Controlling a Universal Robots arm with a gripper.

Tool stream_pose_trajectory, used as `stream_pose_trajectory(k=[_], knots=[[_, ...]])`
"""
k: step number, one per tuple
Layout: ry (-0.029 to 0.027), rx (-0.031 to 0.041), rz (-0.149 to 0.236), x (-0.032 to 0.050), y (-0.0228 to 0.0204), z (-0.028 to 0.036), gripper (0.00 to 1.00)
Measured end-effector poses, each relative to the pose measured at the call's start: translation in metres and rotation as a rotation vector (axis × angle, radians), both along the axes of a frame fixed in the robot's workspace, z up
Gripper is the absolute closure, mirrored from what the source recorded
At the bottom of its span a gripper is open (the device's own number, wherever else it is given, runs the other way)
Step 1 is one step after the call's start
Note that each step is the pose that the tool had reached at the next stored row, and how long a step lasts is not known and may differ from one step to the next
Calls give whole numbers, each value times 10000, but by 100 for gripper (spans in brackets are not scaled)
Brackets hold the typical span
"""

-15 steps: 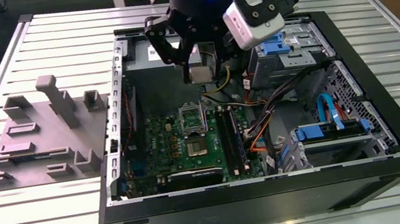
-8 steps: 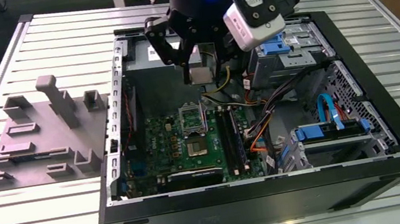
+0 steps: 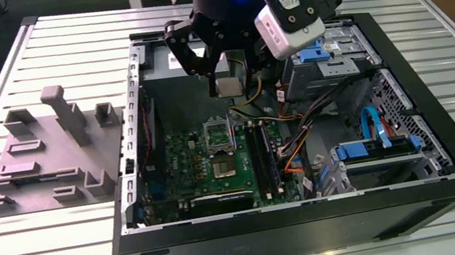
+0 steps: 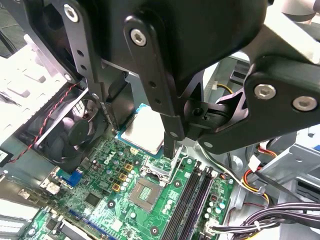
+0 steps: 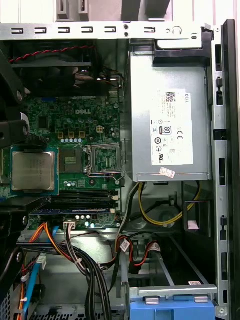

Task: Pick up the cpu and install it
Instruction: 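Place the cpu into insertion slot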

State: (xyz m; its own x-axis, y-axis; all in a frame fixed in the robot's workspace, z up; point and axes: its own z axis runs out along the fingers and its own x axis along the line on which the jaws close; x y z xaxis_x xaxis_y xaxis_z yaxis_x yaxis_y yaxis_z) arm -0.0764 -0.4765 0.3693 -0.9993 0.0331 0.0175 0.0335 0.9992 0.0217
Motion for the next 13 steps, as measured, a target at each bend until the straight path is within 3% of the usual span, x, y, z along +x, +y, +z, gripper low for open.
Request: stream_pose_trajectory(k=[13], knots=[[0,1,-1,0,-33,0,53]])
